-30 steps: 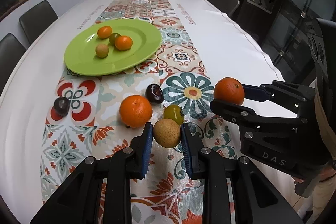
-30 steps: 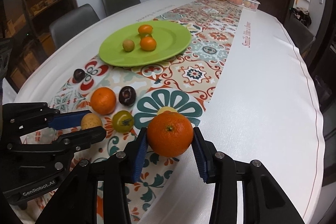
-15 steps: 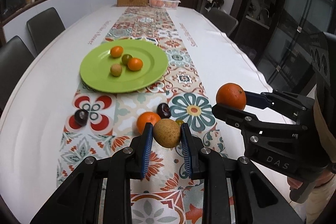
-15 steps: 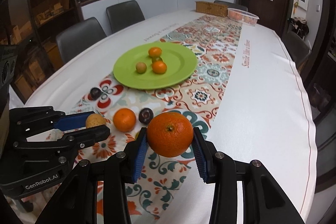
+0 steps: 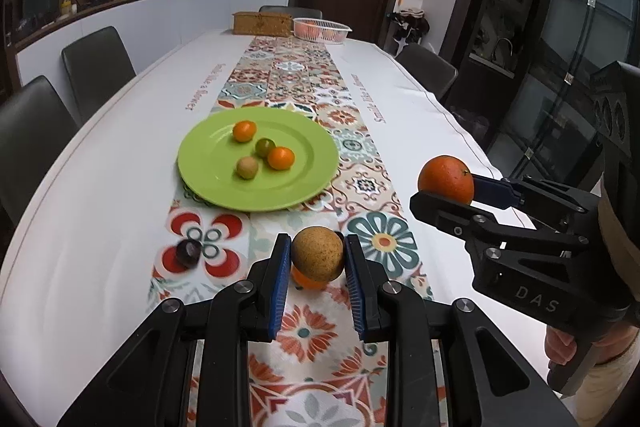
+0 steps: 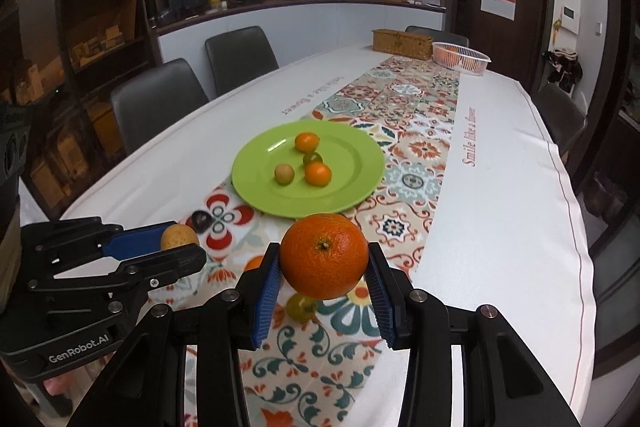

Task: Organize fruits
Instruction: 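Close the left gripper on the brown round fruit, then carry the brown fruit and large mandarin onto the green plate and open both grippers, then withdraw both grippers from the plate toward the remaining fruits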

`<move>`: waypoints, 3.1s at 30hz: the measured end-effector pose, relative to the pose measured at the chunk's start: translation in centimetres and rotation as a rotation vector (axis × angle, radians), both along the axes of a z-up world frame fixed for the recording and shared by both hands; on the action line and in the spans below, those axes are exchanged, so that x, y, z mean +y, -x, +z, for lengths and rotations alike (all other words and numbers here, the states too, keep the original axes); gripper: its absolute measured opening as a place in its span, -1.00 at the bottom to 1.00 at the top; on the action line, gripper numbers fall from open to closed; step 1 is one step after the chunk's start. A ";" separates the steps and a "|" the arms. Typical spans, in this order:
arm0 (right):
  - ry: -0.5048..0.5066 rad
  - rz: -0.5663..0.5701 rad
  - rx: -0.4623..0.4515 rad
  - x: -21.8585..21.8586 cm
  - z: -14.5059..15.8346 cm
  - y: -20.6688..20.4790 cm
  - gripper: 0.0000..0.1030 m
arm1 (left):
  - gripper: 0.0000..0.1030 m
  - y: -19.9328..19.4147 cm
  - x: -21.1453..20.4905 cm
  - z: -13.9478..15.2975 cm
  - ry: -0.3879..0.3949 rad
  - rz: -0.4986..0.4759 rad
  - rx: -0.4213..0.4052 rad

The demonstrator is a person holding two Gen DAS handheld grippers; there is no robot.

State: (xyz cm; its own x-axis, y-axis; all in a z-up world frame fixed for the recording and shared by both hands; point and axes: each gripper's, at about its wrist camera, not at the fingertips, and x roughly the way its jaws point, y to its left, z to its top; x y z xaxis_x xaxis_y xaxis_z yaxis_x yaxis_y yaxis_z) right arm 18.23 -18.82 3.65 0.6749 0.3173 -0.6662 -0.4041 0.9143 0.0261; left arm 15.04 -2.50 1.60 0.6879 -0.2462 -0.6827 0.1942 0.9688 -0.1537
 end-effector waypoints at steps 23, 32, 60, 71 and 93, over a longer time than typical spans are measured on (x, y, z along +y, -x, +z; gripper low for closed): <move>0.029 0.012 0.022 5.5 -0.2 -9.5 -0.18 | -0.48 -9.9 4.9 0.8 -0.063 0.029 -0.046; 0.054 0.000 0.091 6.6 -2.3 -15.2 -0.18 | -0.48 -15.5 5.6 -1.6 -0.056 0.015 0.028; 0.100 -0.017 0.154 7.0 -5.8 -20.0 -0.08 | -0.08 -19.1 7.1 -4.4 -0.067 0.062 0.120; 0.107 0.000 0.032 6.4 -1.9 -14.9 0.04 | 0.18 -13.9 6.8 0.3 -0.123 0.077 -0.002; 0.070 -0.050 -0.129 2.8 3.0 -3.3 0.44 | 0.73 -3.2 3.6 3.7 -0.221 0.034 -0.146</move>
